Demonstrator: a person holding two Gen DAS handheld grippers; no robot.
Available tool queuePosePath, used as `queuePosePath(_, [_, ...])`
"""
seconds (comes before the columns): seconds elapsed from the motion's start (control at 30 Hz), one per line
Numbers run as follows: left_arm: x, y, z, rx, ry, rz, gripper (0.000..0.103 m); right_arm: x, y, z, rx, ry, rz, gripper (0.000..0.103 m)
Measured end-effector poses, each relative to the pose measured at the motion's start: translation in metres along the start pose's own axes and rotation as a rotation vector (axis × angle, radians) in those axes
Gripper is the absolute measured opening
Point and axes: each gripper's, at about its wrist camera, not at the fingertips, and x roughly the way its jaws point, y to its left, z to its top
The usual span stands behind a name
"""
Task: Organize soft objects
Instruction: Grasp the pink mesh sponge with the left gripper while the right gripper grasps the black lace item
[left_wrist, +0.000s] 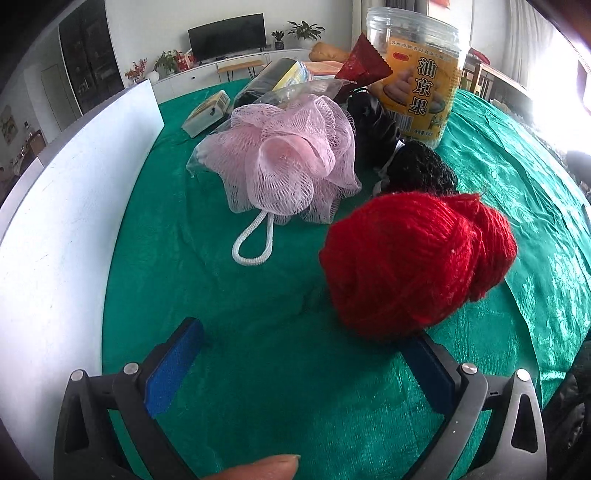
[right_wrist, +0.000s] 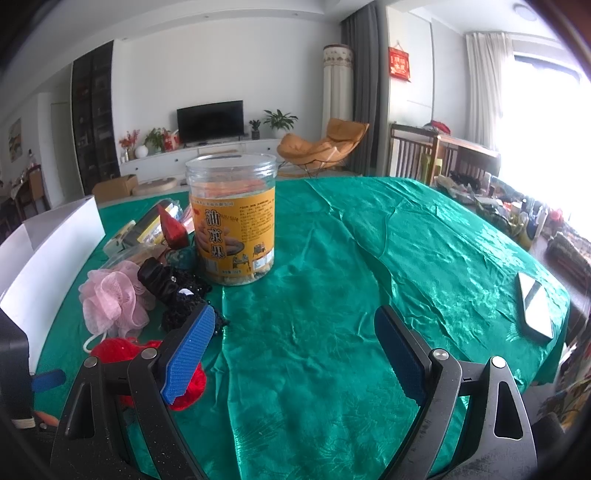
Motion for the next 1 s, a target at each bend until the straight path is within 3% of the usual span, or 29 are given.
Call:
queuePosePath(0.3, [0.026, 0.005, 0.036, -0.032, 0.024, -0.017, 0.103, 0.012, 0.004, -0.001, 0.023, 0.037, 0.005, 0.090])
queuePosePath(0.47, [0.025, 0.004, 0.031, -0.029, -0.035, -0.018, 0.103, 0.012, 0.004, -0.002, 0.039, 0.053, 0.012, 0.090])
queuePosePath(1.0, [0.022, 0.006, 0.027, -0.031, -0.025, -0.016, 0.103, 0.014, 0.000, -0.002, 0.068, 0.071, 0.026, 0.090])
